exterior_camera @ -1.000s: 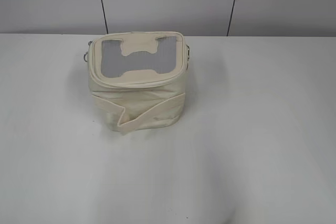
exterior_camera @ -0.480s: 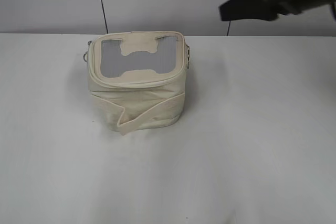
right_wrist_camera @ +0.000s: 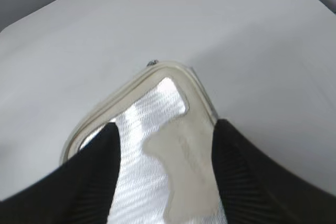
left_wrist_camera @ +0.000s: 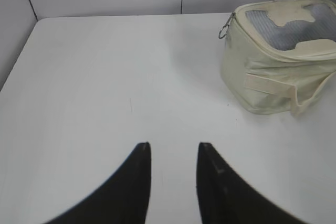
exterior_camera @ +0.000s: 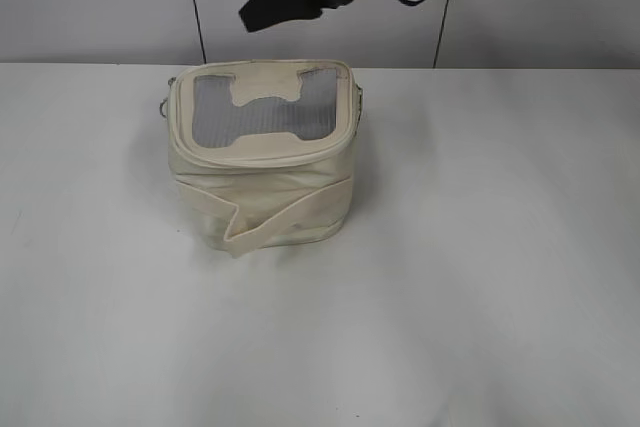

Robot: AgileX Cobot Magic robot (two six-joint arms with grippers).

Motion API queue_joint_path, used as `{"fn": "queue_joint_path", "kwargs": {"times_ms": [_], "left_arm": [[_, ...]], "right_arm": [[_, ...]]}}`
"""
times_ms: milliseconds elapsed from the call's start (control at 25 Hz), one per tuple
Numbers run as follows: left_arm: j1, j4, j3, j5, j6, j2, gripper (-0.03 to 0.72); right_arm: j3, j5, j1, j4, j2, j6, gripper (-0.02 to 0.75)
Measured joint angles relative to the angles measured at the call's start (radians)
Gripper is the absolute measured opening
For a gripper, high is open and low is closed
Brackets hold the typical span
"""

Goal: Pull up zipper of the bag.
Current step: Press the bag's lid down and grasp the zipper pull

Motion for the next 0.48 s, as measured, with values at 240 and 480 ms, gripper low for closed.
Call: {"fn": "queue_joint_path", "kwargs": {"times_ms": [240,480], "left_arm": [[0.000,0.002,0.000,0.000,0.000,0.027,0.234],[0.000,0.007,0.000,-0.001,0.000,0.033,0.227]], "right_arm": [[-0.334,0.019,0.077,-0.088,0.225,0.102,0.442],[-0.435,0.021,0.101,-0.105,0.323,0.133,0.442]]}}
